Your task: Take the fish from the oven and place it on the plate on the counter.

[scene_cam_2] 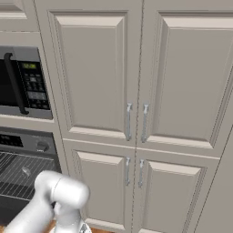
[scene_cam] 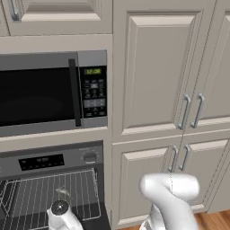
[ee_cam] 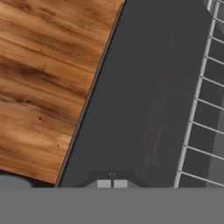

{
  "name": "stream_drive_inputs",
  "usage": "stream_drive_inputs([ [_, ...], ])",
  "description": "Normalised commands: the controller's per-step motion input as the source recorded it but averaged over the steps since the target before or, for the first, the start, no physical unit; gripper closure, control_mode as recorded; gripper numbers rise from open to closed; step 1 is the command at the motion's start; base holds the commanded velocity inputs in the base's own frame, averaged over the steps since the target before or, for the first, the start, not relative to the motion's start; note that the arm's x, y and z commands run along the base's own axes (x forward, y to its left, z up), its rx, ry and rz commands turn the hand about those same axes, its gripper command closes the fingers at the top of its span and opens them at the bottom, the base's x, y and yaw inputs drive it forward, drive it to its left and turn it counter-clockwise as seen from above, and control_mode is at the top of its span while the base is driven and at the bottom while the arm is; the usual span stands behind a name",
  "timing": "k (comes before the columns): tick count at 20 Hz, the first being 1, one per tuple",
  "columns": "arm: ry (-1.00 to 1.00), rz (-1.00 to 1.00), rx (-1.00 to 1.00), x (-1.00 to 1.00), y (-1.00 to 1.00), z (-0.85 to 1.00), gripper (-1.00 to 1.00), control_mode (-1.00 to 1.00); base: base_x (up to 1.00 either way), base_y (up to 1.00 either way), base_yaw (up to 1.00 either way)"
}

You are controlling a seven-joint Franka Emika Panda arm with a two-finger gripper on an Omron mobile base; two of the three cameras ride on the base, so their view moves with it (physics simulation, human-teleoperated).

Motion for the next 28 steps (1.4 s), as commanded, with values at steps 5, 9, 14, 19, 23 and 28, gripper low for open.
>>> stream_drive_inputs([
  [5, -0.31, 0.0, 0.16, -0.15, -0.16, 1.0, 1.0, -1.0, 0.0, 0.0, 0.0],
  [9, -0.17, -0.07, 0.22, 0.01, -0.41, 0.96, 1.0, -1.0, 0.0, 0.0, 0.0],
  [14, -0.09, -0.22, 0.18, 0.2, -0.39, 0.78, 1.0, -1.0, 0.0, 0.0, 0.0],
  [19, 0.02, -0.34, 0.14, 0.25, -0.21, 0.58, 1.0, -1.0, 0.0, 0.0, 0.0],
  [23, 0.02, -0.37, 0.18, 0.31, -0.13, 0.36, 1.0, -1.0, 0.0, 0.0, 0.0],
  [28, 0.02, -0.29, 0.05, 0.1, 0.04, 0.05, 1.0, -1.0, 0.0, 0.0, 0.0],
])
